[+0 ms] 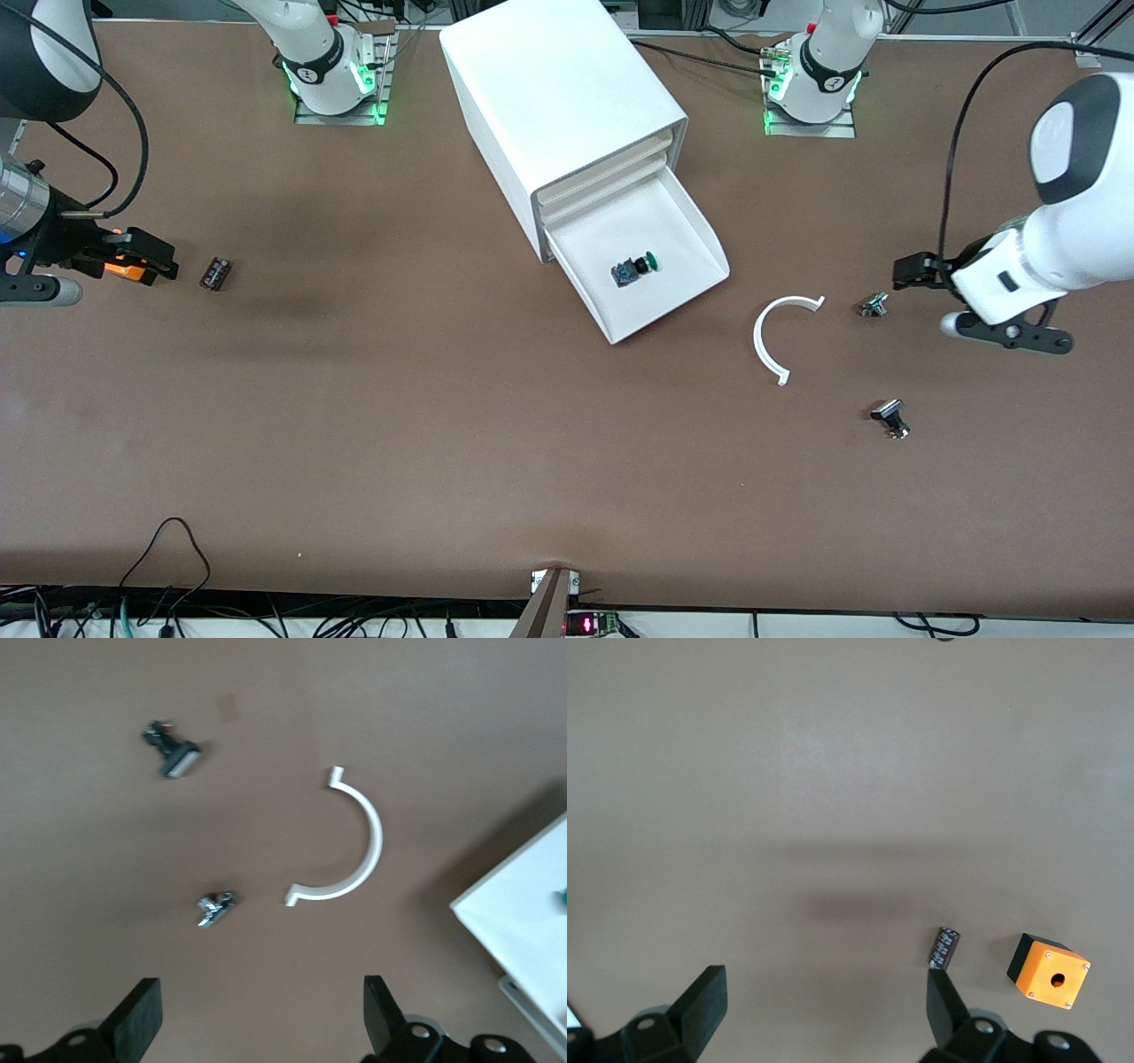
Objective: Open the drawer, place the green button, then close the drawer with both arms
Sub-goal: 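Move the left gripper to the front of the open drawer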
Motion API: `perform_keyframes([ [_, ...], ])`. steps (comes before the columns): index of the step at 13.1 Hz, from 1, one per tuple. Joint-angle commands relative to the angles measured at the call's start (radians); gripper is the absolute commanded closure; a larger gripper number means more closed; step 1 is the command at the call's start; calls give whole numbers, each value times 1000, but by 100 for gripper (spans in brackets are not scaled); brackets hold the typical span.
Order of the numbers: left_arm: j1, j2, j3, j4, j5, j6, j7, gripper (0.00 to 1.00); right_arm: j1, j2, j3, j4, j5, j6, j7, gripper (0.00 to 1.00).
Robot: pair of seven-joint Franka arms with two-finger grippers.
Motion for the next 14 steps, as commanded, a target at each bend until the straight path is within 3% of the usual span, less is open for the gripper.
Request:
perform_keyframes([
  [1,-19,64,-11,-10,-53,73,-129,0,-2,-6,5,-10,5,12,-11,0],
  [5,-92,95,-13,-141,-109,294,-342,0,0,-10,6,-8,5,10,-11,0],
  [12,-318,141,-11,-377,-126,691,-758,0,0,-2,8,9,3,3,-13,0],
  [14,-364,162,-11,-411,-126,738,-839,0,1,4,9,9,3,4,-13,0],
])
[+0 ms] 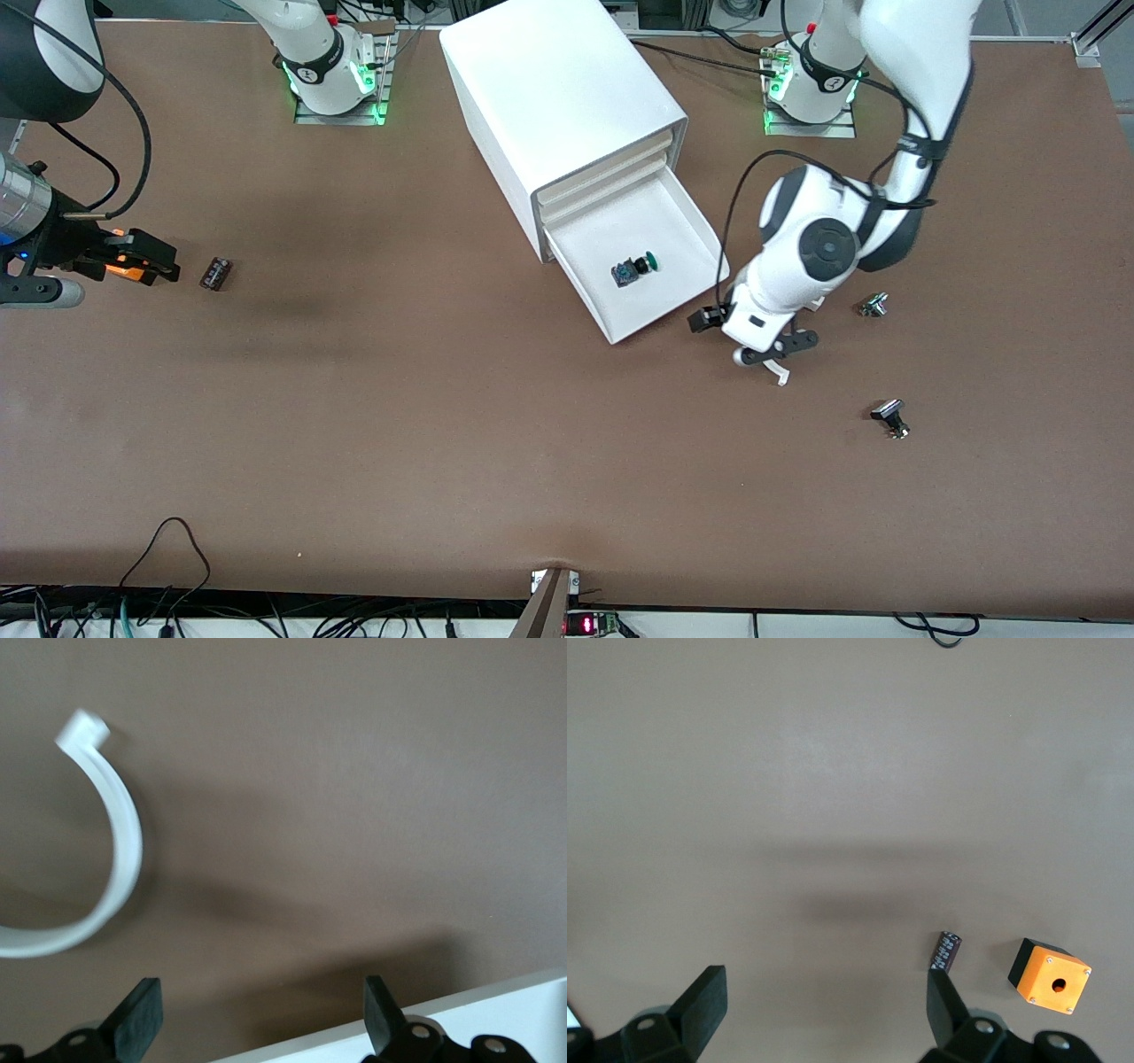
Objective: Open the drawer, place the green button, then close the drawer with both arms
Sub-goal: 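Move the left gripper to the front of the open drawer, then push the drawer shut into the cabinet with the left gripper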
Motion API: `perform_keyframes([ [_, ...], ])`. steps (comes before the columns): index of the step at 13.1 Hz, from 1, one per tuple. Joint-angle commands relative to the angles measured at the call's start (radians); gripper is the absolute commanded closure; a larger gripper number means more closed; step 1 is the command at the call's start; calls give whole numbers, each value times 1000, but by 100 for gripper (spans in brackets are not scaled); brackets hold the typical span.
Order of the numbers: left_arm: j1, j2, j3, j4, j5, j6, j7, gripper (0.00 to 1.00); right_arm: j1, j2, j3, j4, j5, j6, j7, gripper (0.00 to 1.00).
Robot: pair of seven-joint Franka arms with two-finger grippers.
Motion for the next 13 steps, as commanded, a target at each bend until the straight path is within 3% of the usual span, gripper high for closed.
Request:
perform_keyframes([
  [1,-56,11,13,-44,-26,46,-92,0,0,1,3,2,3,1,-12,0],
  [8,-104,14,13,-96,-113,102,-123,0,0,16,3,2,3,-1,-12,0],
  [13,-95,8,31,-35,-106,102,-105,0,0,24,4,2,3,1,-11,0],
])
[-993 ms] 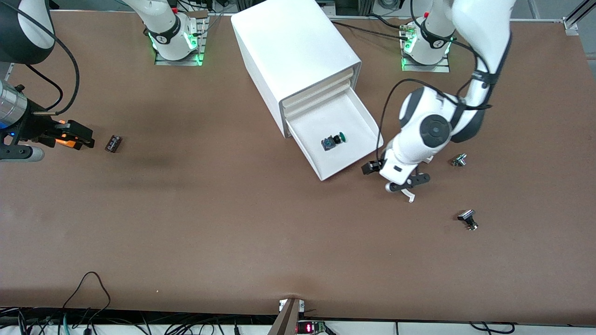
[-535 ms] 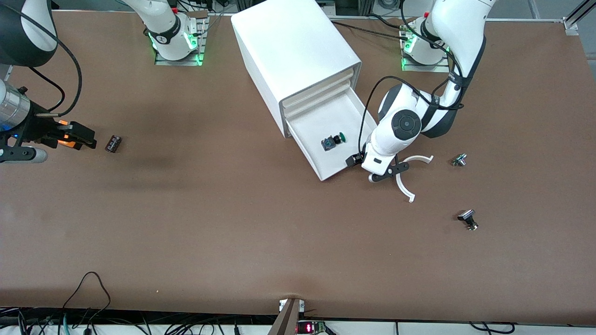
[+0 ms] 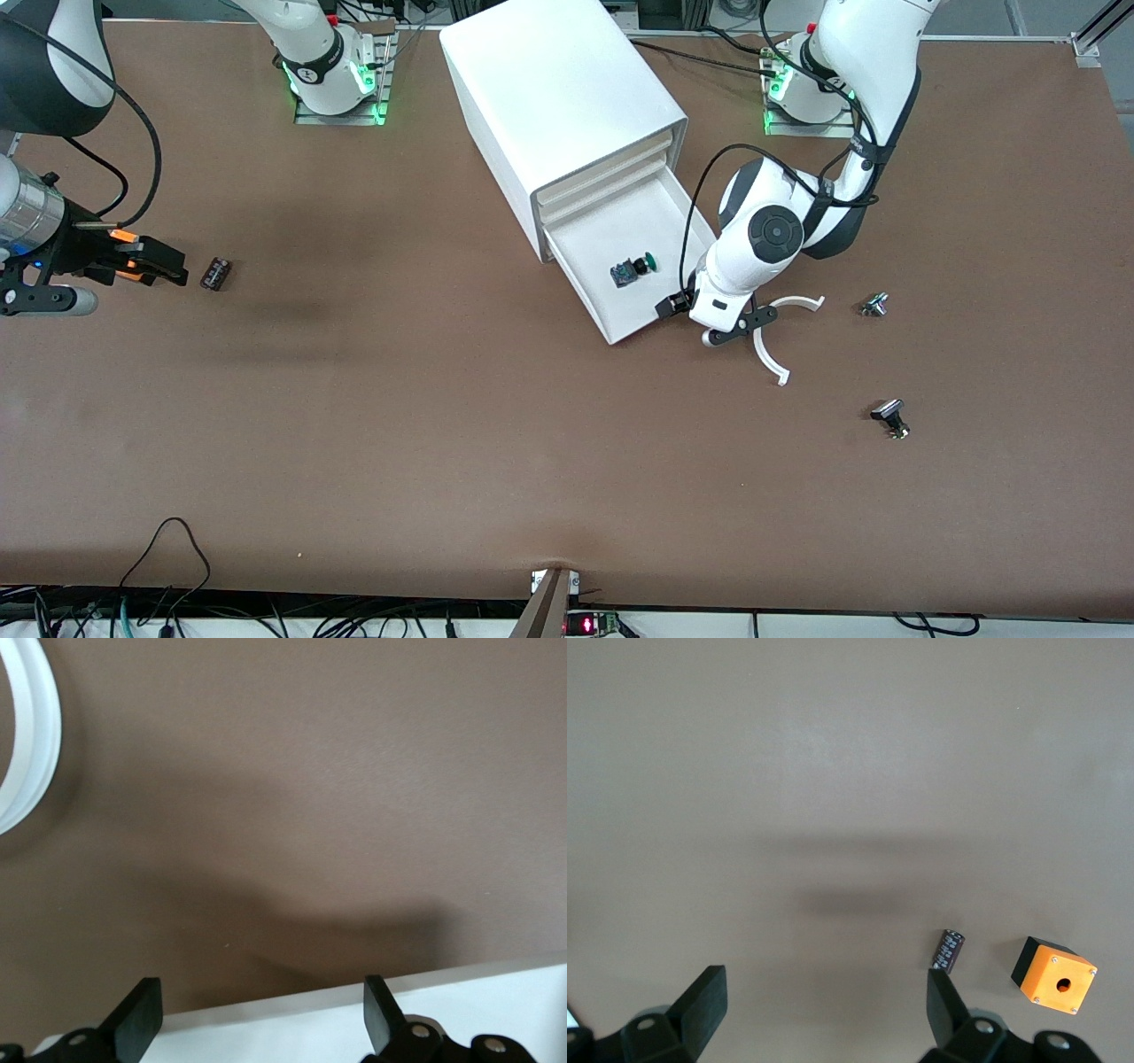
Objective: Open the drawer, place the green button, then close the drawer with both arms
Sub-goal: 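Push the drawer shut into the cabinet with the left gripper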
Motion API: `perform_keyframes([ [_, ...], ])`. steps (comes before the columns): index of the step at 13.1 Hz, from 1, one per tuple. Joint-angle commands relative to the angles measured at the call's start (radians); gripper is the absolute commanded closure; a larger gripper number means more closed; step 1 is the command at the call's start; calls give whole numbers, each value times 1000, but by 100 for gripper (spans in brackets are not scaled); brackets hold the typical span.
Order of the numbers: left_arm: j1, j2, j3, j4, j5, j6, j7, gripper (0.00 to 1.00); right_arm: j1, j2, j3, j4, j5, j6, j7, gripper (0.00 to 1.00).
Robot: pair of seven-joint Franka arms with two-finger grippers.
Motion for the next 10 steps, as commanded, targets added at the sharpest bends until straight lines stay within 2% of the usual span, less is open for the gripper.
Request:
perform_keyframes([
  [1,-15,-4,26,28,-24,12,4,0,0,6,2,3,3,1,-10,0],
  [4,-17,19,29,28,-6,78,7,0,0,9,2,3,2,2,-10,0],
  [10,-29,39,38,-11,23,101,39,0,0,13,2,3,3,2,-10,0],
])
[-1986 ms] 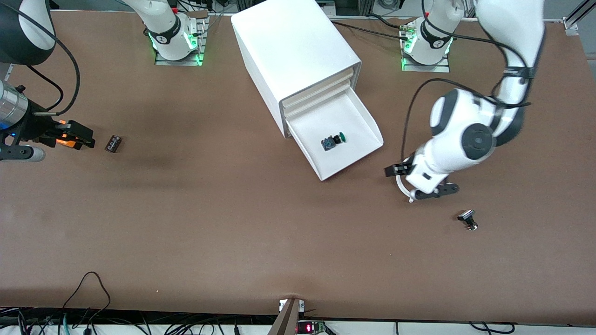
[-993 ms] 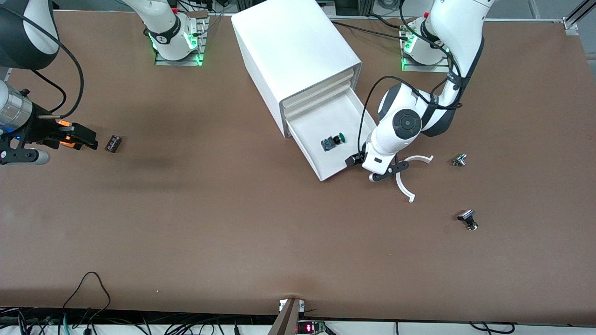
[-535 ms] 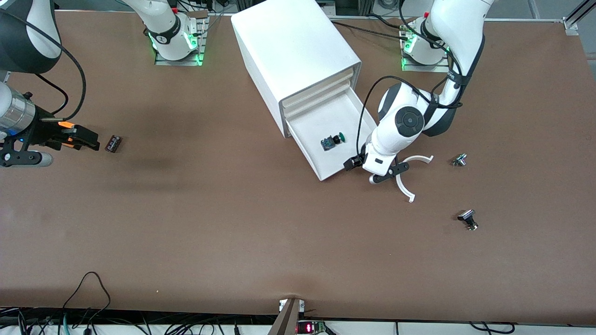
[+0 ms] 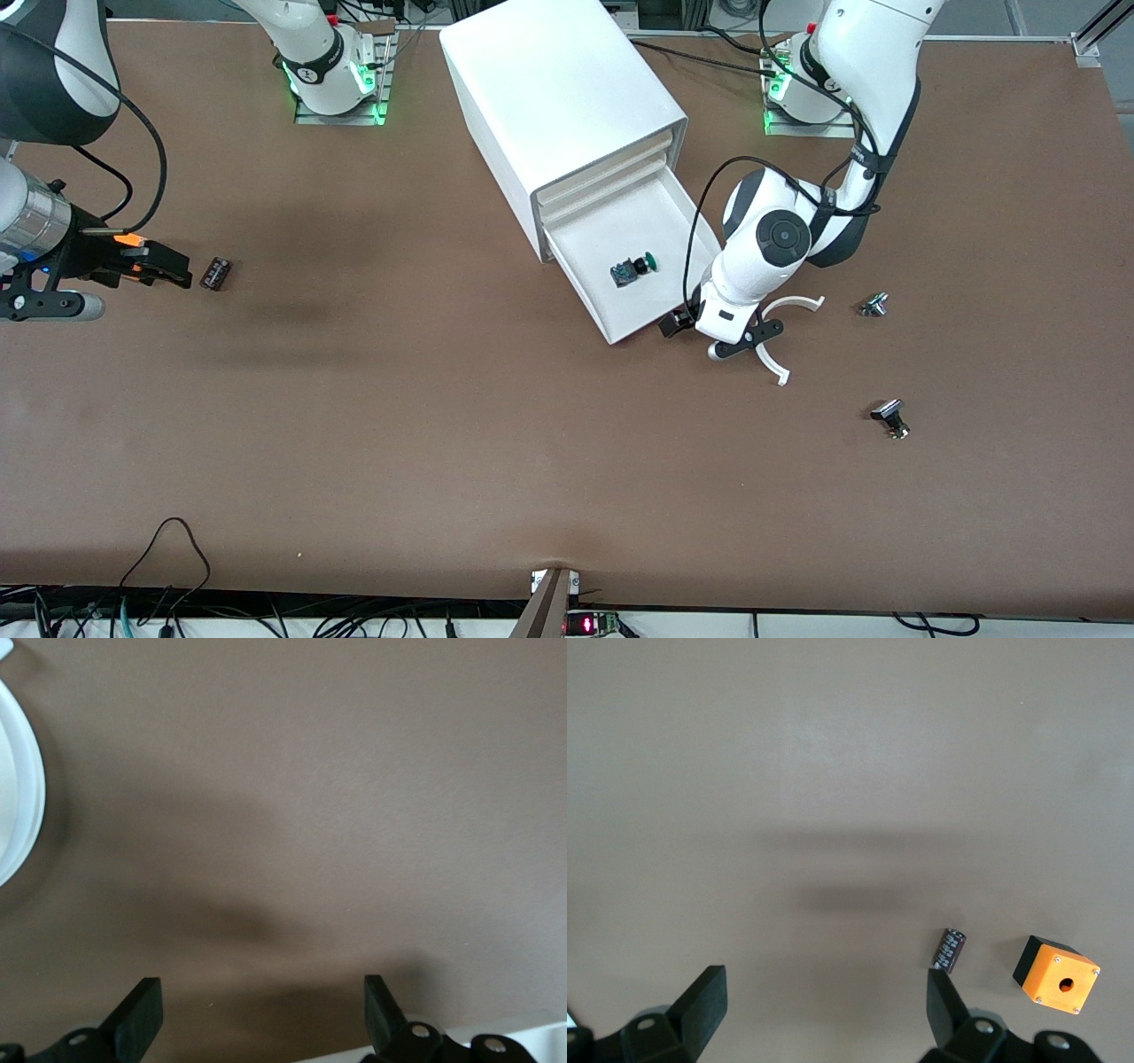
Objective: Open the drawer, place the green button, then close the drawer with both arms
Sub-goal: 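Push the drawer shut into the cabinet with the left gripper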
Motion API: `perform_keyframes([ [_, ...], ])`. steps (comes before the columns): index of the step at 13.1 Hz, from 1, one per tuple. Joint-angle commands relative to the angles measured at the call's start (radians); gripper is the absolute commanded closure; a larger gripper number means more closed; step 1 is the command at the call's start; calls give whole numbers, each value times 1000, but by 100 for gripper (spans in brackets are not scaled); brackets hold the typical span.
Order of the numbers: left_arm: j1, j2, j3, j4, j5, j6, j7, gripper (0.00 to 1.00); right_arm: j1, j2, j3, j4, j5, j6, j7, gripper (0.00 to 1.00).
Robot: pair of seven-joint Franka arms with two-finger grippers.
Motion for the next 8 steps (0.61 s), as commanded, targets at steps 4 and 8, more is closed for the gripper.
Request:
perform_keyframes([
  [4,-46,-13,-6,-44,14,-30,3,0,0,6,0,3,2,2,-10,0],
  [8,-55,-53,-103,-62,4,-103,1,0,-1,6,0,5,3,4,-10,0],
])
